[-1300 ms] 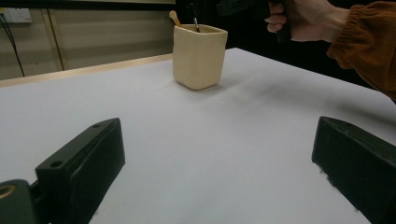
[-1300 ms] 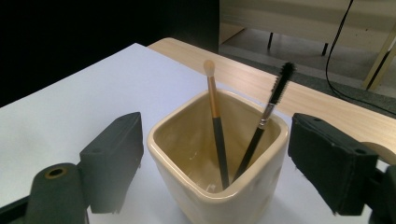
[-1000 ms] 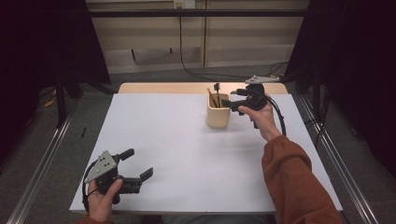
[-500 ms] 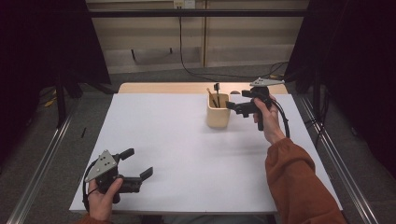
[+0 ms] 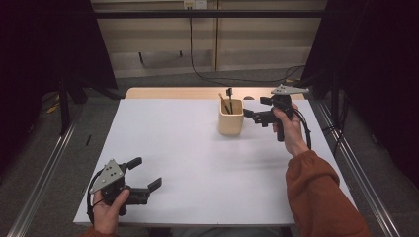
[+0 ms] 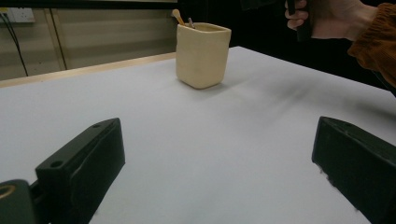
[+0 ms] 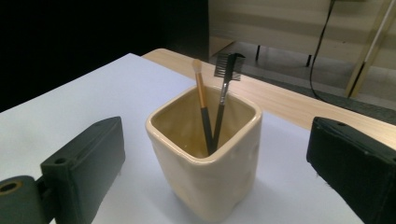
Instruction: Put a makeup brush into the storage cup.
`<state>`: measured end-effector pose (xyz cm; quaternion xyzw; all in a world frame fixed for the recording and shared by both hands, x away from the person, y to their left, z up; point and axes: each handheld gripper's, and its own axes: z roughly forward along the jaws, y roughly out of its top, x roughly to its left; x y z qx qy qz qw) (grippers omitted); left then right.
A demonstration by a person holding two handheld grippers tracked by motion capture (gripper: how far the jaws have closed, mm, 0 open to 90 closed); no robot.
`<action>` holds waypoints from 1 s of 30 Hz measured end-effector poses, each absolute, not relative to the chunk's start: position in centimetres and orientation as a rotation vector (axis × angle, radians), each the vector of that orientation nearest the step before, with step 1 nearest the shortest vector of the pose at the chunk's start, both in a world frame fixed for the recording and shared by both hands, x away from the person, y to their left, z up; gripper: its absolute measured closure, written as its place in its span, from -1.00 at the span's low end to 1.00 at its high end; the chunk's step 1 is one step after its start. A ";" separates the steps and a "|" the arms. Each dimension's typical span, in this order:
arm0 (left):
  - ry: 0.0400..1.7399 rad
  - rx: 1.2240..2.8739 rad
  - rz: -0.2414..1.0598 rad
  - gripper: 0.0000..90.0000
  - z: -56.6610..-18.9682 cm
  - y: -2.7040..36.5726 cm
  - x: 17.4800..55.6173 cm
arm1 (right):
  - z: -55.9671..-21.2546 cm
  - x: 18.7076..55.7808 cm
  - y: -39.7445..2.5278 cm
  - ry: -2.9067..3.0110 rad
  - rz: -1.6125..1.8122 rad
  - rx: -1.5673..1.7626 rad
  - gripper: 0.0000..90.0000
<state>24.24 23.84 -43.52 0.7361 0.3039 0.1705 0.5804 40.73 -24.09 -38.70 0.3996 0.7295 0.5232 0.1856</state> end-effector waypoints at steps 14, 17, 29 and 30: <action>0.725 1.717 0.414 -0.94 -43.5 24.0 24.1 | -39.2 38.2 -25.1 2.051 1.480 1.120 -0.96; 0.723 1.713 0.421 -0.94 -43.5 24.1 24.2 | -39.3 37.5 -25.3 2.037 1.486 1.116 -0.96; 0.730 1.711 0.420 -0.95 -43.5 24.0 24.1 | -39.6 35.0 -25.4 2.011 1.486 1.104 -0.96; 0.733 1.711 0.422 -0.95 -43.5 24.0 24.1 | -39.6 34.8 -25.5 2.005 1.487 1.102 -0.96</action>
